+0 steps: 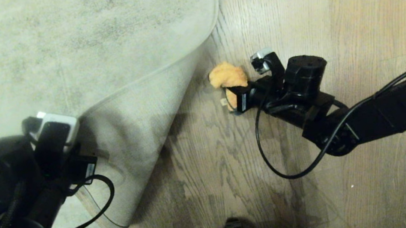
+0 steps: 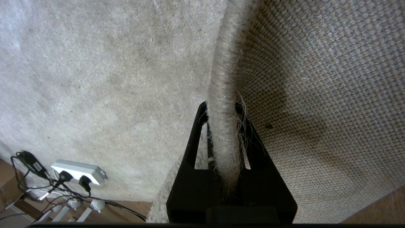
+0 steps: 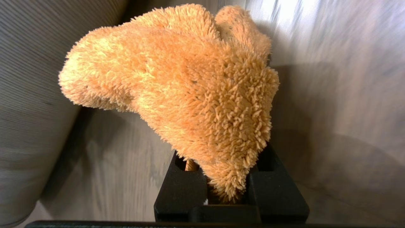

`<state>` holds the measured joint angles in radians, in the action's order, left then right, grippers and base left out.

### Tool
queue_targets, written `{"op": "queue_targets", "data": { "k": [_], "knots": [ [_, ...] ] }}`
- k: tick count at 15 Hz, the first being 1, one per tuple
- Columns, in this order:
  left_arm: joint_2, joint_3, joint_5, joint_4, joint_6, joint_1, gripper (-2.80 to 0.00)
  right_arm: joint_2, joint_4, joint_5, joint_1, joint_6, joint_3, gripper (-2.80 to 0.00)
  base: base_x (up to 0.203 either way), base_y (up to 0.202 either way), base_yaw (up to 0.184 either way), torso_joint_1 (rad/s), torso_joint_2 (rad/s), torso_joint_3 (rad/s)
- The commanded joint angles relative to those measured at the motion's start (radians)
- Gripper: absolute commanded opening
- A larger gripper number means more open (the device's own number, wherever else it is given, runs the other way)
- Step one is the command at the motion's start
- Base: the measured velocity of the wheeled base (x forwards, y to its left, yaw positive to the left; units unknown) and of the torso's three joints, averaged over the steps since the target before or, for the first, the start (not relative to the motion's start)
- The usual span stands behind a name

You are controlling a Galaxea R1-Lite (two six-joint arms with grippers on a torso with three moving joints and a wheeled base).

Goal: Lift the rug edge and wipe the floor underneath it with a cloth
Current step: Wipe the floor under the carpet with a rag

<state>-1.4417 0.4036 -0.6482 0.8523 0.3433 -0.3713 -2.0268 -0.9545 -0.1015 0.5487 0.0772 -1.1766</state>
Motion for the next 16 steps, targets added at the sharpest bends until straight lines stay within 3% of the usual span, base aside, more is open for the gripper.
{"op": "queue_targets", "data": {
  "k": [1,6,9,13,16],
  "knots": [
    [0.002,0.001,-0.004,0.007,0.002,0.0,-2.8,0.135,0.05,-0.003,0.022,0.025,0.065,-2.8,0.0,0.0,0.0,0.0,0.0,0.0],
    [0.006,0.001,-0.004,0.006,0.0,-0.001,-2.8,0.248,0.086,-0.018,0.219,0.072,0.375,-2.8,0.0,0.0,0.0,0.0,0.0,0.0],
    [0.007,0.0,-0.005,0.005,0.0,-0.001,-2.8,0.162,0.038,-0.019,0.3,0.097,0.486,-2.8,0.0,0.0,0.0,0.0,0.0,0.0],
    [0.007,0.001,-0.008,0.007,0.0,0.0,-2.8,-0.09,-0.152,-0.033,0.334,0.092,0.489,-2.8,0.0,0.0,0.0,0.0,0.0,0.0],
    [0.006,0.0,-0.008,0.005,0.0,-0.001,-2.8,-0.24,-0.197,-0.059,0.344,0.09,0.336,-2.8,0.0,0.0,0.0,0.0,0.0,0.0]
  ]
}}
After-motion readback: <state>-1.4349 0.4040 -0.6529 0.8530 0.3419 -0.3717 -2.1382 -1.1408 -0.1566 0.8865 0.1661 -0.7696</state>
